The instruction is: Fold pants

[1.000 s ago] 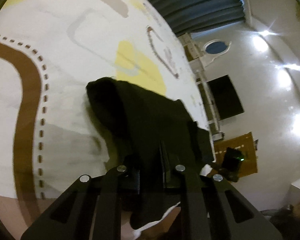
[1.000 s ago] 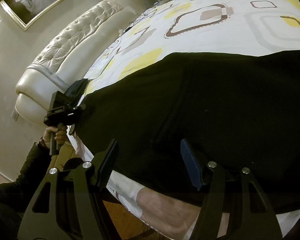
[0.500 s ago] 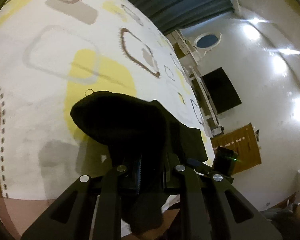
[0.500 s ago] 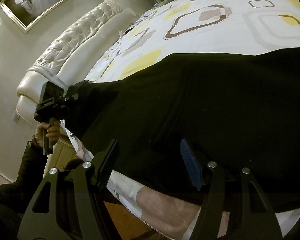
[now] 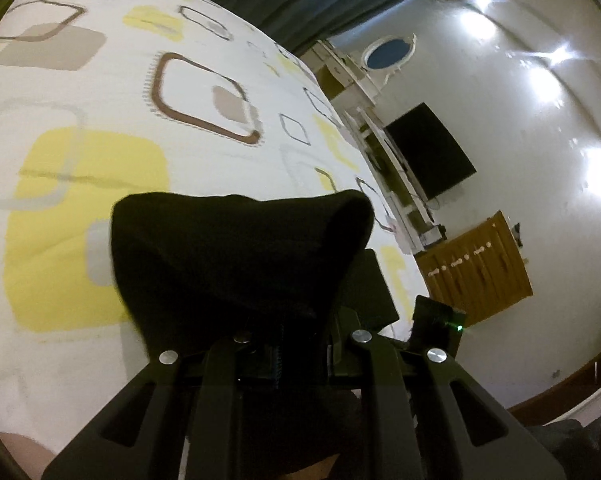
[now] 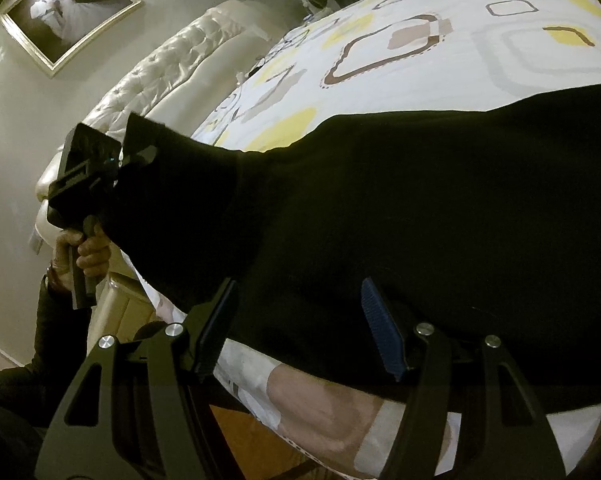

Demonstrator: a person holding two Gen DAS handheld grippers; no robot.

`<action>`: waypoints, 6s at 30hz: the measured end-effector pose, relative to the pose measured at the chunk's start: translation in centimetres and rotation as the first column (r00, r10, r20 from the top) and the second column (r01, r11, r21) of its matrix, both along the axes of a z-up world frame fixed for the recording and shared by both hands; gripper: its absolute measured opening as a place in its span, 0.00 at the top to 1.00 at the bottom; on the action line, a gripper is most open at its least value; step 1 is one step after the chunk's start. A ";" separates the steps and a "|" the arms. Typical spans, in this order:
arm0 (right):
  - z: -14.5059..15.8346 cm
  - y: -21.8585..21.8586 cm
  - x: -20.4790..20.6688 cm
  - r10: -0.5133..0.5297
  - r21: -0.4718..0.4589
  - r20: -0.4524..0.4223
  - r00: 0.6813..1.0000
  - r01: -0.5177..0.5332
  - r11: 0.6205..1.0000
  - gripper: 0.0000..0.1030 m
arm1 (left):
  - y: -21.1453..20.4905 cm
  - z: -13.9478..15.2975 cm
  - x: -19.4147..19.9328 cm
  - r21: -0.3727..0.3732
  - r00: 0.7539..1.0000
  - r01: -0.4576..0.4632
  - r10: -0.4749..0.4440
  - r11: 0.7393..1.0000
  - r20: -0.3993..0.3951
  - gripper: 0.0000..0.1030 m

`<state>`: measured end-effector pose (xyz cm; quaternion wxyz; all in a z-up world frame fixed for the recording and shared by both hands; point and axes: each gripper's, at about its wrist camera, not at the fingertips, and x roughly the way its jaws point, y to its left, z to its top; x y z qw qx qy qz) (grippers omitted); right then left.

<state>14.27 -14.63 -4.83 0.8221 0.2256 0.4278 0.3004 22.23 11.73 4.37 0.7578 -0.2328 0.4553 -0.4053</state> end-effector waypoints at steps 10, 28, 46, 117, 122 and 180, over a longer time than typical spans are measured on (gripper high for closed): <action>0.0 -2.4 -0.7 -0.039 0.036 0.012 0.999 0.039 0.999 0.38 | -8.9 0.3 0.5 0.084 0.998 0.065 -0.066 0.994 0.011 0.85; -0.4 -10.0 -3.5 -0.166 0.123 0.022 0.986 0.162 0.979 0.38 | -22.7 -1.6 0.4 0.159 0.985 0.173 -0.168 0.972 -0.045 0.85; 0.5 -17.9 -7.4 -0.311 0.201 0.039 0.950 0.297 0.934 0.38 | -32.8 -3.8 0.2 0.210 0.967 0.252 -0.239 0.945 -0.086 0.82; -3.9 -23.8 2.4 -0.153 0.227 -0.250 0.956 0.212 0.950 0.22 | -9.8 -11.6 2.6 -0.056 0.965 0.001 -0.016 0.998 -0.263 0.31; -4.3 -23.2 3.7 -0.091 0.275 -0.255 0.963 0.162 0.948 0.17 | -10.7 -11.7 3.0 -0.057 0.963 0.059 -0.072 0.997 -0.262 0.27; -6.3 -8.2 10.4 0.124 0.454 -0.257 0.958 0.007 0.891 0.69 | 2.8 -11.8 5.1 -0.106 0.972 -0.066 0.039 0.992 -0.232 0.68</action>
